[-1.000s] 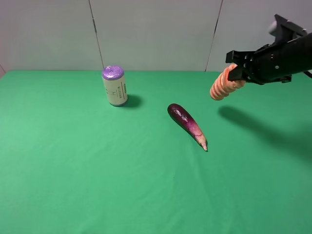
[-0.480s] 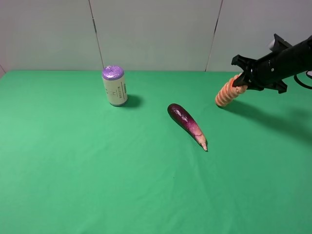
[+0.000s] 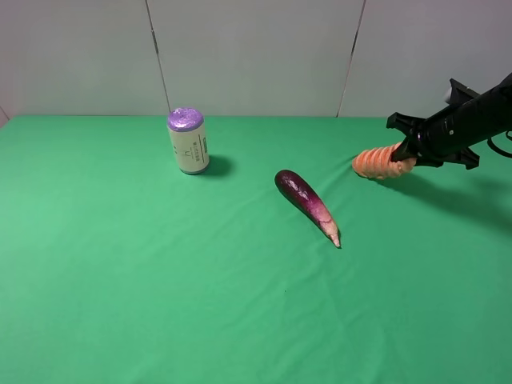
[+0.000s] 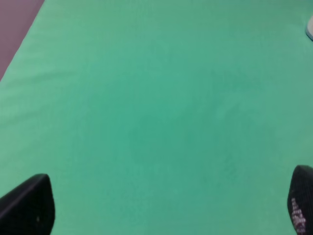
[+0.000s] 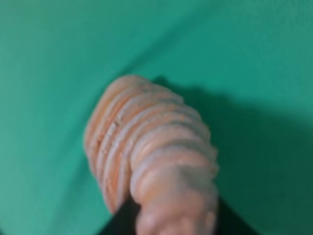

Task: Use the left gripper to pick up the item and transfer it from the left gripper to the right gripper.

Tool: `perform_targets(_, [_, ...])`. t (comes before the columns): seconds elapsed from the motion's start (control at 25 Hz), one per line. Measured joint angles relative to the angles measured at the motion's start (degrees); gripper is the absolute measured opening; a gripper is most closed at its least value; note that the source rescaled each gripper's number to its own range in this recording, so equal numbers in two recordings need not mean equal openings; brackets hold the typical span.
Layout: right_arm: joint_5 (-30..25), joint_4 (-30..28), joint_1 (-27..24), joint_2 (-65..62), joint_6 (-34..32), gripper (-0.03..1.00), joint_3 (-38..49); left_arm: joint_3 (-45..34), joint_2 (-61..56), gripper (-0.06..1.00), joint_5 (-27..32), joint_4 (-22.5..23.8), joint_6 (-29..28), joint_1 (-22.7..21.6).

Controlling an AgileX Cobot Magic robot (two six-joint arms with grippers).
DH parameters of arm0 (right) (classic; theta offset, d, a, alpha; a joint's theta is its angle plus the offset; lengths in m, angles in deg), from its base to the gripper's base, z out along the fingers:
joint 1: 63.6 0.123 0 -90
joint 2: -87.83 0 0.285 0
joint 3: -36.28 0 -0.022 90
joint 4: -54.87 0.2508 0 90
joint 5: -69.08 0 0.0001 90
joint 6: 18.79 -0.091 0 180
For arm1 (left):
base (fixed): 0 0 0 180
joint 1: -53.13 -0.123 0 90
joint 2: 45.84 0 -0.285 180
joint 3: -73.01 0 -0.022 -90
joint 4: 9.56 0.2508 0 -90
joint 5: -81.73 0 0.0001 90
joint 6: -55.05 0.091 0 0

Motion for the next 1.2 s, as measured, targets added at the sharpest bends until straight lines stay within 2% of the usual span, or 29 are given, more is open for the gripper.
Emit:
perform_targets(0.08, [0.0,-2.6,0.0,0.0,-2.5,0.71,0.0,0.0,0.0,0.94,0.0,0.0,0.0,0.0])
perform_targets(0.16, [-0.1,-5.0,0.0,0.0,-5.2,0.89,0.0,0.0,0.0,0.94,0.0,0.0,0.0,0.0])
perform_targets(0.2, [-0.2,-6.4,0.0,0.0,-6.0,0.93,0.0,0.0,0.0,0.94,0.0,0.0,0.0,0.0])
perform_targets(0.32, [-0.2,-9.7,0.0,0.0,-7.7,0.98,0.0,0.0,0.0,0.94,0.0,0.0,0.0,0.0])
perform_targets(0.48, [-1.1,-12.1,0.0,-0.3,-8.0,1.00,0.0,0.0,0.0,0.94,0.0,0.0,0.0,0.0])
perform_targets(1.2, [-7.8,-14.0,0.0,-16.1,-8.2,1.00,0.0,0.0,0.0,0.94,0.0,0.0,0.0,0.0])
